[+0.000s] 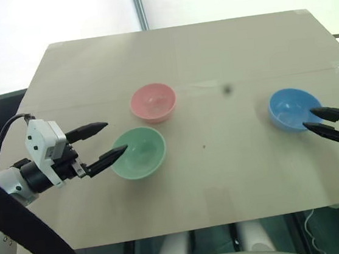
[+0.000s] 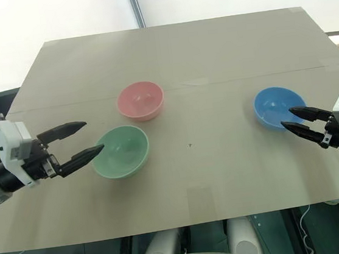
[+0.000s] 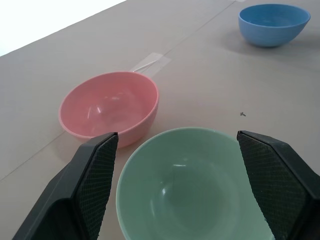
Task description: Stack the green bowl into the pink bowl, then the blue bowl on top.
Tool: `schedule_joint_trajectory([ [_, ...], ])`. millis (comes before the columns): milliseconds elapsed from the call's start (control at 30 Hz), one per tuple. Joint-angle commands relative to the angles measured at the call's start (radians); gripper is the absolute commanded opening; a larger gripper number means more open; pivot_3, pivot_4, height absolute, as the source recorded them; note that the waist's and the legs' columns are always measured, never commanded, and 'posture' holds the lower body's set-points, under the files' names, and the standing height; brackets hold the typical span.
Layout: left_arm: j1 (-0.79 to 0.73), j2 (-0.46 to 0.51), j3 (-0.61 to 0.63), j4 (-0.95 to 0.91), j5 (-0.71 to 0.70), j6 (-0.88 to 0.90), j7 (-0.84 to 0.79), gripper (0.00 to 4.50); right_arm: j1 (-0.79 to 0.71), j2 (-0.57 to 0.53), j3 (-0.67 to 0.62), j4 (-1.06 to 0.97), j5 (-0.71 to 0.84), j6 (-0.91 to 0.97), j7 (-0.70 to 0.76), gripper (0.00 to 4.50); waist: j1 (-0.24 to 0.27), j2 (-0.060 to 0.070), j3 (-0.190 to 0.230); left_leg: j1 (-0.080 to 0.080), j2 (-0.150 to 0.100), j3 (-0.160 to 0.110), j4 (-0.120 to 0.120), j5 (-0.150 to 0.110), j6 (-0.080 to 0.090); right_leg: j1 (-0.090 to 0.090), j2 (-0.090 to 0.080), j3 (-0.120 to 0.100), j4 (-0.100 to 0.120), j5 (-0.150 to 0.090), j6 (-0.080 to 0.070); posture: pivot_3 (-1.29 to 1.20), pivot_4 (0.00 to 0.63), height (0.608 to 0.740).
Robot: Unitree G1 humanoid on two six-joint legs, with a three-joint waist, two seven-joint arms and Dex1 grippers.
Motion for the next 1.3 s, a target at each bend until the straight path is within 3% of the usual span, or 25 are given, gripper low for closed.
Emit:
schedule_joint_trajectory([
  [33,-0.017,0.015,0.017,0.007,-0.001,-0.021,0.002,4.02,-0.002,-0.011,-0.024,-0.028,0.014,-0.012,-0.005,2.1,0.0,0.0,0.0,0.0,0.0,0.0,0.0,0.0,0.0,0.0,0.0,0.0,0.0,0.0,0.0,0.0,0.15,0.74],
  [367,-0.029,0.021,0.025,0.015,-0.017,0.001,0.011,4.02,0.002,-0.017,-0.026,-0.057,0.038,0.059,-0.039,2.1,0.0,0.0,0.0,0.0,0.0,-0.001,-0.001,0.0,0.0,0.0,0.0,-0.001,-0.001,0.0,0.0,0.0,0.15,0.74],
  [533,-0.031,0.021,0.021,0.013,-0.019,0.004,0.014,4.02,0.0,-0.033,-0.024,-0.089,0.062,0.111,-0.045,3.74,0.0,0.0,0.0,0.0,0.0,-0.001,-0.001,0.0,0.0,0.0,0.0,-0.001,-0.001,0.0,0.0,0.0,0.15,0.74],
  [567,-0.032,0.021,0.021,0.012,-0.021,0.006,0.014,4.02,-0.001,-0.037,-0.024,-0.089,0.065,0.121,-0.046,3.74,0.0,0.0,0.0,0.0,0.0,-0.001,-0.001,0.0,0.0,0.0,0.0,-0.001,-0.001,0.0,0.0,0.0,0.15,0.74],
  [633,-0.032,0.022,0.02,0.011,-0.026,0.012,0.014,4.02,-0.003,-0.041,-0.025,-0.09,0.07,0.127,-0.043,4.46,0.0,0.0,0.0,0.0,0.0,-0.001,-0.001,0.0,0.0,0.0,0.0,-0.001,-0.002,0.0,0.0,0.0,0.15,0.74],
  [1033,-0.06,0.036,-0.019,0.041,0.011,0.02,0.031,4.02,-0.012,-0.043,-0.023,-0.161,0.177,0.049,0.127,4.46,0.001,0.0,0.0,0.0,0.0,-0.001,-0.002,0.0,0.0,0.001,0.0,-0.001,-0.002,0.0,0.0,0.0,0.15,0.74],
  [1133,-0.093,0.094,-0.081,0.094,0.073,0.078,0.067,4.02,-0.012,-0.063,-0.007,-0.244,0.245,0.11,0.129,4.46,0.001,0.0,0.001,0.0,0.0,-0.002,-0.002,0.0,0.0,0.001,0.0,-0.002,-0.002,0.0,0.0,0.0,0.15,0.74],
  [1300,-0.209,0.127,-0.194,0.206,0.181,0.025,0.083,4.02,-0.045,-0.073,0.024,-0.312,0.29,0.149,0.091,4.46,0.001,0.0,0.001,0.001,0.0,-0.002,-0.003,0.0,0.0,0.002,0.0,-0.003,-0.003,0.0,0.0,0.0,0.15,0.74],
])
